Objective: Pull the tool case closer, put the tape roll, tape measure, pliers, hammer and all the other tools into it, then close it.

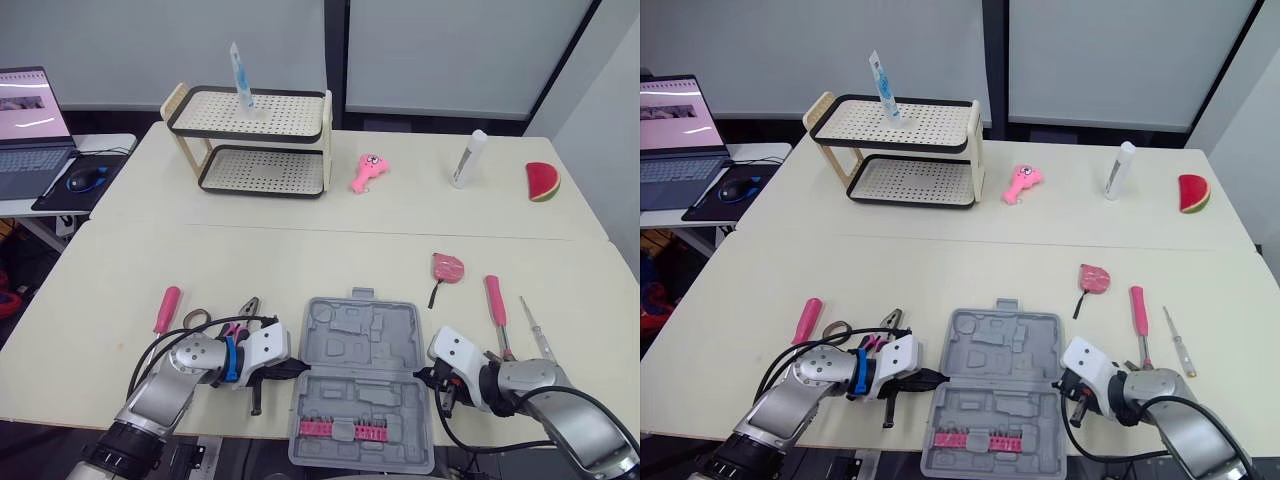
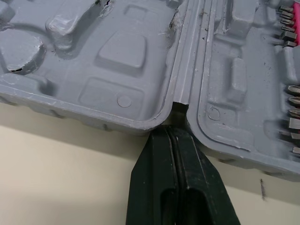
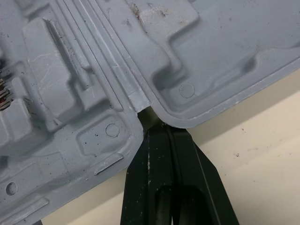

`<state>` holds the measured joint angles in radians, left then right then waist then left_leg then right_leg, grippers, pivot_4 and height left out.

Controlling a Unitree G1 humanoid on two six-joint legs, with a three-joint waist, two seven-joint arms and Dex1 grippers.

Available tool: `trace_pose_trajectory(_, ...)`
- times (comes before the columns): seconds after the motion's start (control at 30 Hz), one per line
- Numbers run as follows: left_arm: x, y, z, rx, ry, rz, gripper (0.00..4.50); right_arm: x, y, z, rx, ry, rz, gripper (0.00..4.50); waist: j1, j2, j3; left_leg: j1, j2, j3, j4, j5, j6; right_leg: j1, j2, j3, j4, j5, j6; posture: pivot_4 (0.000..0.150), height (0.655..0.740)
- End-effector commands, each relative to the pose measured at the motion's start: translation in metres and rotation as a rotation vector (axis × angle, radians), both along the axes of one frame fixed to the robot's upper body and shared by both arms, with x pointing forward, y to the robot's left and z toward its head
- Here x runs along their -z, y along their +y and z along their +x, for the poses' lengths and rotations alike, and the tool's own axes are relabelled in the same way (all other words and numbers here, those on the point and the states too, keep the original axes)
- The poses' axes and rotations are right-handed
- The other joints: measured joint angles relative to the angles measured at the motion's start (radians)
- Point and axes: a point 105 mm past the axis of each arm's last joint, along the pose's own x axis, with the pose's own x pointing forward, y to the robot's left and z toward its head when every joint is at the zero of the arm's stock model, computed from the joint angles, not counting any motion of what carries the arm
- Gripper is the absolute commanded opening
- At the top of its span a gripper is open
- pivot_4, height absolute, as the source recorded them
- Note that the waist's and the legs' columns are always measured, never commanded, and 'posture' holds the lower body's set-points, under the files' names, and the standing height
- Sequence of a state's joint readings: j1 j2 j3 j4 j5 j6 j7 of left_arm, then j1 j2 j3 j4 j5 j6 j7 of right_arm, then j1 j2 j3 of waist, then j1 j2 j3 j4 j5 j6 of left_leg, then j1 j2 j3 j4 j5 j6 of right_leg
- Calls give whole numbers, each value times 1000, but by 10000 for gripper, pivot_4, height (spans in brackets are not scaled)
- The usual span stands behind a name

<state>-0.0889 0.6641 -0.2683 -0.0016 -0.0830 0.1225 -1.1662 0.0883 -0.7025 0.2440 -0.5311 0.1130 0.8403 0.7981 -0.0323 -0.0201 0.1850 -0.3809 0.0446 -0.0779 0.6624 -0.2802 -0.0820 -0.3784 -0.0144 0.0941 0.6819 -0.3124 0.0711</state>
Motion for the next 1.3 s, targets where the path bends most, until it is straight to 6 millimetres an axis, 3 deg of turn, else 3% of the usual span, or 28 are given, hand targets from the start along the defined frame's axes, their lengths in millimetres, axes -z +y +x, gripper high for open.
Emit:
trace_pose_trajectory(0.03, -5, -1, -2, 6, -3, -21, 0, -4, 11, -8, -48, 10, 34, 102, 0, 0, 0, 0, 0, 0, 0, 0, 0, 0, 0, 0, 0, 0, 0, 1500, 7350)
trace_pose_trajectory(0.3, -3, 1, -6, 11, 11, -13, 0, -4, 11, -14, -62, 40, 35, 102, 0, 0, 0, 0, 0, 0, 0, 0, 0, 0, 0, 0, 0, 0, 0, 1500, 7350)
trace_pose_trajectory(0.7, 0, 2, -15, 22, 53, -3, 0, -3, 8, -9, -52, 20, 20, 102, 0, 0, 0, 0, 0, 0, 0, 0, 0, 0, 0, 0, 0, 0, 0, 1500, 7350)
trace_pose_trajectory(1.03, 2, 7, -12, 6, 46, 12, 0, -4, 6, -6, -47, 15, 17, 102, 0, 0, 0, 0, 0, 0, 0, 0, 0, 0, 0, 0, 0, 0, 0, 1500, 7350)
trace_pose_trajectory(1.3, -5, 12, 1, -32, 7, 13, 0, -10, -17, 1, 16, 2, -16, 102, 0, 0, 0, 0, 0, 0, 0, 0, 0, 0, 0, 0, 0, 0, 0, 1500, 7350)
